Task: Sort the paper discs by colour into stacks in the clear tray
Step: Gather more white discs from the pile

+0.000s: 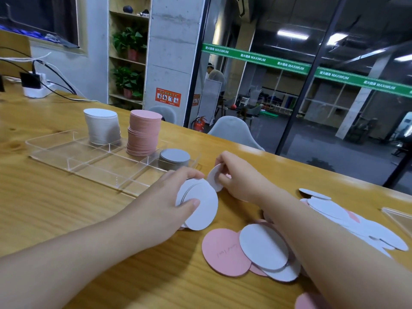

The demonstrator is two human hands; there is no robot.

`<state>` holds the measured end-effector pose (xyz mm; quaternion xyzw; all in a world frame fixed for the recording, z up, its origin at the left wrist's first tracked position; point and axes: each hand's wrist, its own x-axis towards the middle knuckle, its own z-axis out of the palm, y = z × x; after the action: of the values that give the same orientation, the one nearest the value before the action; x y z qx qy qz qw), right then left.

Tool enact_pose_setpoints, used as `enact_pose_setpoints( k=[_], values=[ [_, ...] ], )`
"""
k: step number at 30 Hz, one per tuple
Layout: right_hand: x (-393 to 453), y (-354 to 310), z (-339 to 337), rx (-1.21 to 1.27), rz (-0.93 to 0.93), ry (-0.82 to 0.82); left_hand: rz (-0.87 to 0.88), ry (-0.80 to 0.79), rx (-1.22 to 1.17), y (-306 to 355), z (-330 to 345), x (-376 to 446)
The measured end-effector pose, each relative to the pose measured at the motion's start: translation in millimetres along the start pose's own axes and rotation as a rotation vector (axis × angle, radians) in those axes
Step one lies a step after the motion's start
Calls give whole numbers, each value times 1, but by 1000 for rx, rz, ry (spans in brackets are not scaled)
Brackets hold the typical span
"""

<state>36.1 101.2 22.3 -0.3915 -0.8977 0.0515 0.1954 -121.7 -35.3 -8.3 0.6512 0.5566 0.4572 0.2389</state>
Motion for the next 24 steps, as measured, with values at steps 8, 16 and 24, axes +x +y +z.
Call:
enact_pose_setpoints(
  k=[8, 16, 24],
  values=[
    [-55, 9, -36, 128, 32, 361, 4, 1, -27, -1, 3, 0],
    [-89, -8, -23, 296, -72, 252, 17, -30, -36, -3, 6, 2],
    [-95, -22, -6, 273, -47, 200, 238, -208, 244, -5, 9, 1]
  ],
)
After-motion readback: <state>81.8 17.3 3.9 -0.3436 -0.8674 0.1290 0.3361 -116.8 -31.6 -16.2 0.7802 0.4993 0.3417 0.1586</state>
